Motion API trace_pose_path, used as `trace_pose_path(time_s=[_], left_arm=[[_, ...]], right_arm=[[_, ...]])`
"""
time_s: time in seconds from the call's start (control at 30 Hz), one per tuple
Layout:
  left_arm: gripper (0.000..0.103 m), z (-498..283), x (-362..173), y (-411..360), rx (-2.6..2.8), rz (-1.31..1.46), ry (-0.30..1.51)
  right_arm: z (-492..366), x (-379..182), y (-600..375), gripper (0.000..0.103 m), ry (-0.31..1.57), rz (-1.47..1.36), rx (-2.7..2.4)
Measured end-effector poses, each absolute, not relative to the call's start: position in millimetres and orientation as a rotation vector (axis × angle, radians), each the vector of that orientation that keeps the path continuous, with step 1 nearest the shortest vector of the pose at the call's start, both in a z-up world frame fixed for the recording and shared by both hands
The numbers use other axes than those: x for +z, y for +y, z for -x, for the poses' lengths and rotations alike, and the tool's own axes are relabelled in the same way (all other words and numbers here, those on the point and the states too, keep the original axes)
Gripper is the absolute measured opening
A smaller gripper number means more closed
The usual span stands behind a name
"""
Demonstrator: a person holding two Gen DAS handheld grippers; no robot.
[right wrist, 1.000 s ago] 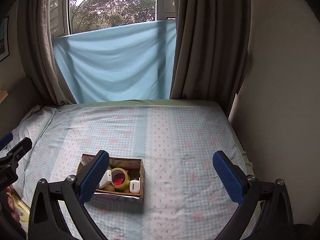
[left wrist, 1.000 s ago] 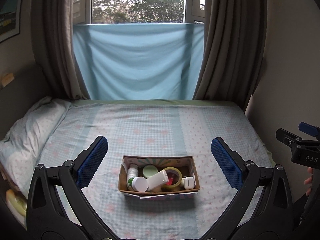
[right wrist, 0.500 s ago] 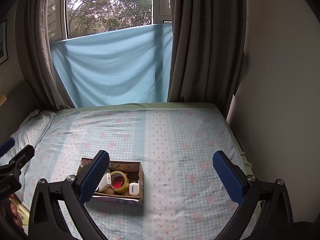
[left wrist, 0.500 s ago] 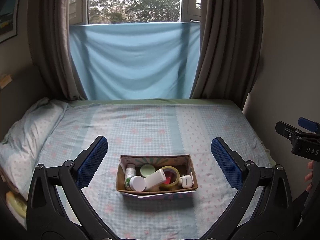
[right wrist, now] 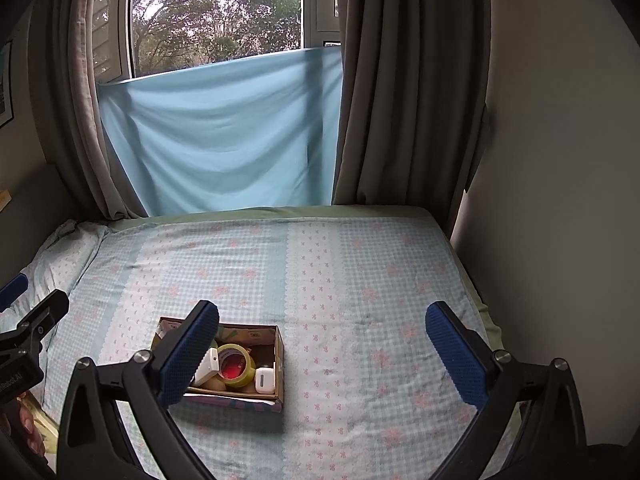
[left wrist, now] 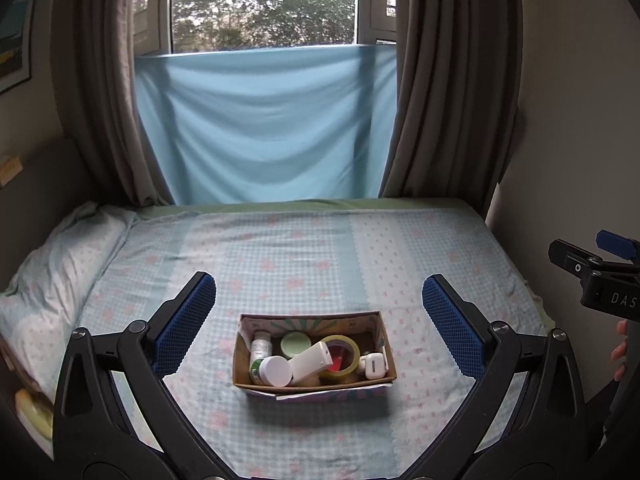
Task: Organize rigid objects
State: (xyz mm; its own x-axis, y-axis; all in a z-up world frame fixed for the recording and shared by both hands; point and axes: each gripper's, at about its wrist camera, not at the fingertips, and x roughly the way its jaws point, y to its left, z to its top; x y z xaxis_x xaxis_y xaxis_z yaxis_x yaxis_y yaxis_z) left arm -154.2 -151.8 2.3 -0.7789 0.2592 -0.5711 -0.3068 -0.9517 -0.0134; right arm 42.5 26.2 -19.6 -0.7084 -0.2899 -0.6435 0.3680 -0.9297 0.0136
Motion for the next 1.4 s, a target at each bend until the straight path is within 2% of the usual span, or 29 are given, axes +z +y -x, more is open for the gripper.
trace_pose_path(time_s=[0.8,1.4], left_arm=[[0.103,155,6,-141,2.722,0.844,0.094],[0.103,144,12,-148,2.784,0.728,0.051]], right_arm=[[-38,-16,28,0.103,0.158,-0.942,-2.606],[-33,-16,29,0.103,0.157,-0.949,-2.605]])
